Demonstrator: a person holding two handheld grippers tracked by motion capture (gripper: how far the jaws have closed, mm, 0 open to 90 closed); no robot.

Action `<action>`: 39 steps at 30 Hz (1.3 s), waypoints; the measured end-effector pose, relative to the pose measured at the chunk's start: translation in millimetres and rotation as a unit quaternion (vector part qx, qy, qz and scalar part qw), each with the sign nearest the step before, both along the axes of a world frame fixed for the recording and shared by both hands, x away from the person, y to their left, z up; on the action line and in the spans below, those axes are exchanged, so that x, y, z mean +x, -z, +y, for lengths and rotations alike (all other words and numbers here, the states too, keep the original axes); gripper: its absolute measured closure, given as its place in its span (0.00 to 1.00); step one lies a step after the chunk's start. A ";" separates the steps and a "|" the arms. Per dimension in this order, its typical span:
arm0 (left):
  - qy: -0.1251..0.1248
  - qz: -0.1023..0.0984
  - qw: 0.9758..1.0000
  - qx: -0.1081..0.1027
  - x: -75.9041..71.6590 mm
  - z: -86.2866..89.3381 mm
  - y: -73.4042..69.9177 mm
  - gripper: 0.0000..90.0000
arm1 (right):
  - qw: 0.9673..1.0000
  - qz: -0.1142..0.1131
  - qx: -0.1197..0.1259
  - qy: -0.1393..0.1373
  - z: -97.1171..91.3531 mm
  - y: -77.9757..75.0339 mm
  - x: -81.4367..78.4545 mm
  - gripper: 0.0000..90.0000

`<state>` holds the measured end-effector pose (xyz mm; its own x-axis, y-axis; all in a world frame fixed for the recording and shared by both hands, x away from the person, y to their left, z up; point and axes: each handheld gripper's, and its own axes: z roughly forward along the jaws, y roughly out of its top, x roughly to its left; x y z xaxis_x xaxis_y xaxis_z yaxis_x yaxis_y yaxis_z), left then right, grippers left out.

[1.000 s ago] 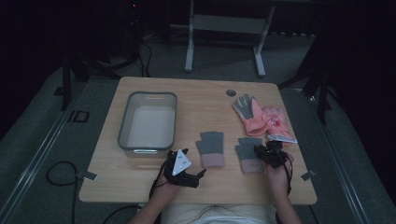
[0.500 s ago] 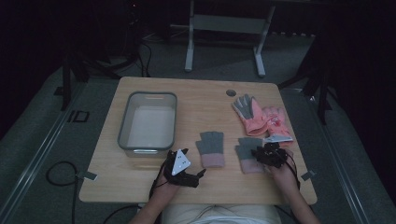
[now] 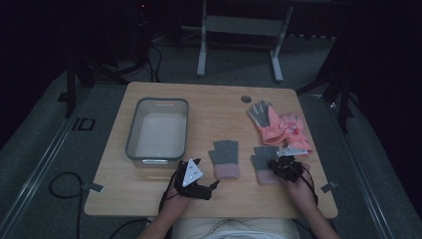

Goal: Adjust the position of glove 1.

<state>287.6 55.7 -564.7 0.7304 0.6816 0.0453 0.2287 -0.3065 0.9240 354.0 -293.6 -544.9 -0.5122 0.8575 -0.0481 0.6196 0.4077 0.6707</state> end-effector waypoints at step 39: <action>0.001 0.011 1.000 -0.011 2.0 3.5 -0.1 0.02 | 0.994 -0.005 0.110 -0.010 114.0 -61.4 8.3 0.94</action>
<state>289.6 59.2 -564.5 0.7329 0.6801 0.0143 0.2474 -0.2861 0.9257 362.3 -179.6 -483.5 -0.5302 0.8371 0.1344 0.6048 0.2623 0.7519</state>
